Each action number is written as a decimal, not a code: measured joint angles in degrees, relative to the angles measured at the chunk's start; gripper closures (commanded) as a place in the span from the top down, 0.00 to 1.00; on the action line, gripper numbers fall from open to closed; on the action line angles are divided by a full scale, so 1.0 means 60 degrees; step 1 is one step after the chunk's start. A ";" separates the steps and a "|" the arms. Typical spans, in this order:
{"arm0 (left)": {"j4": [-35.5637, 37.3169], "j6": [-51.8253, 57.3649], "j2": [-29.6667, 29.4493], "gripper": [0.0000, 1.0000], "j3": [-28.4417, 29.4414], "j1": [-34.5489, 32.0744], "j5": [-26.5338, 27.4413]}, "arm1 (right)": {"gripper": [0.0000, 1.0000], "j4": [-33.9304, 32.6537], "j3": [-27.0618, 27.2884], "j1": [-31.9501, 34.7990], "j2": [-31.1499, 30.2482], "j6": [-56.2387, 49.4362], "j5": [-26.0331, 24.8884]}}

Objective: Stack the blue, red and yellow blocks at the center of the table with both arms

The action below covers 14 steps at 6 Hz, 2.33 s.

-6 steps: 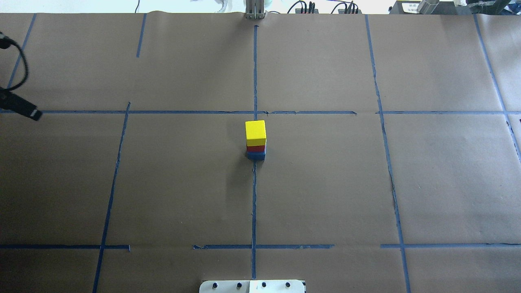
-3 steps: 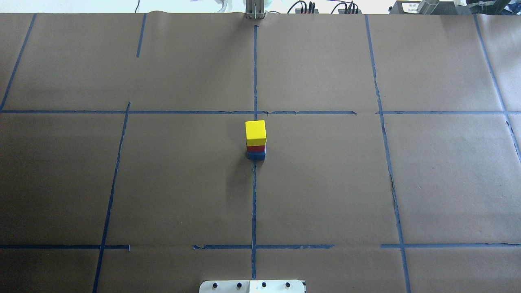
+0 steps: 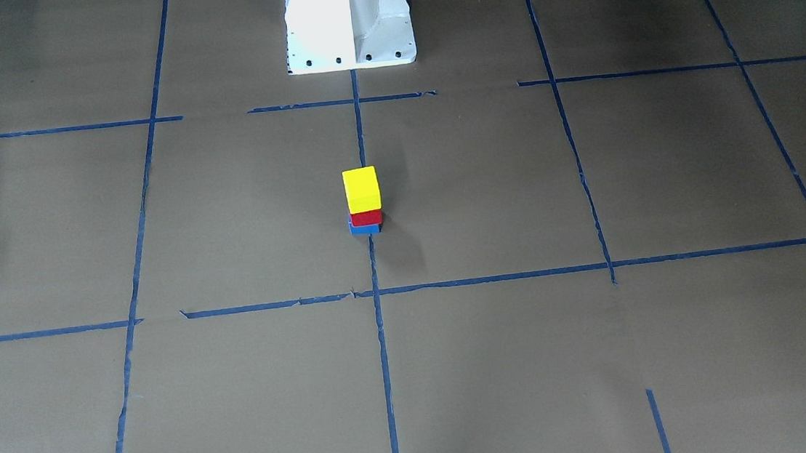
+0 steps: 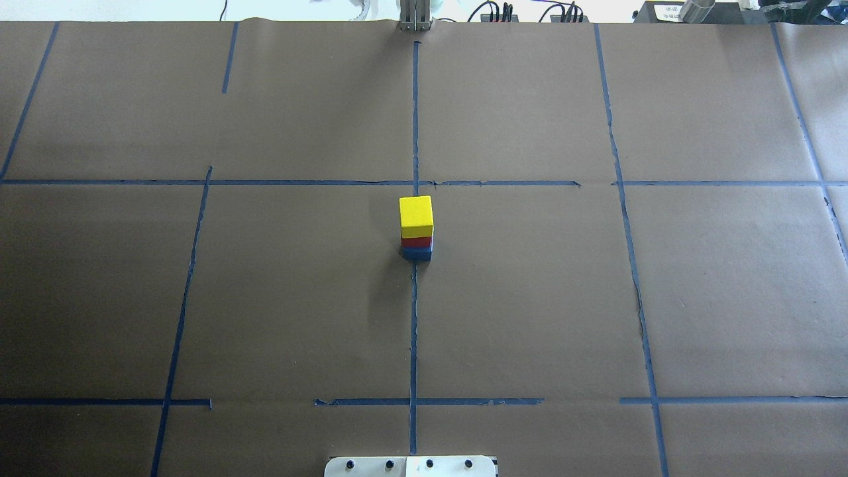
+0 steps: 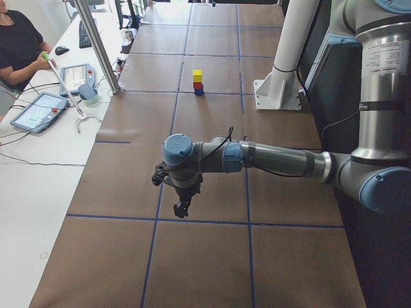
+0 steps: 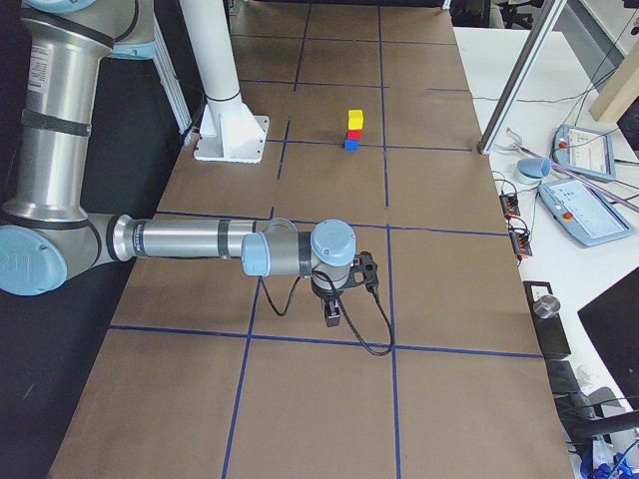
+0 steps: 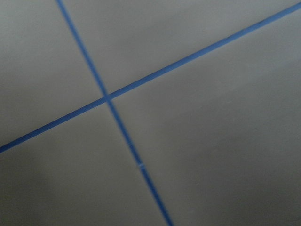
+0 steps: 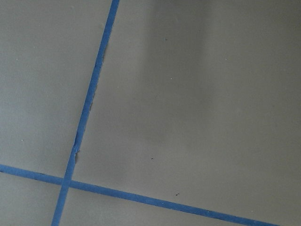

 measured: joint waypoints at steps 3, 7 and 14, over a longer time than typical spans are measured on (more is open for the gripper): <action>0.0007 -0.1117 0.0923 1.00 -0.0121 -0.0094 -0.0540 | 1.00 -0.0270 -0.0091 -0.0112 0.0502 -0.0048 -0.1028; -0.0565 -0.2889 0.0987 1.00 -0.0020 -0.0087 -0.0684 | 1.00 -0.0415 -0.0568 -0.0121 0.0883 -0.0070 -0.0369; -0.2336 -0.2058 0.1273 1.00 0.0625 -0.0057 -0.0729 | 1.00 -0.0286 -0.0702 -0.0113 0.0593 -0.0024 -0.0150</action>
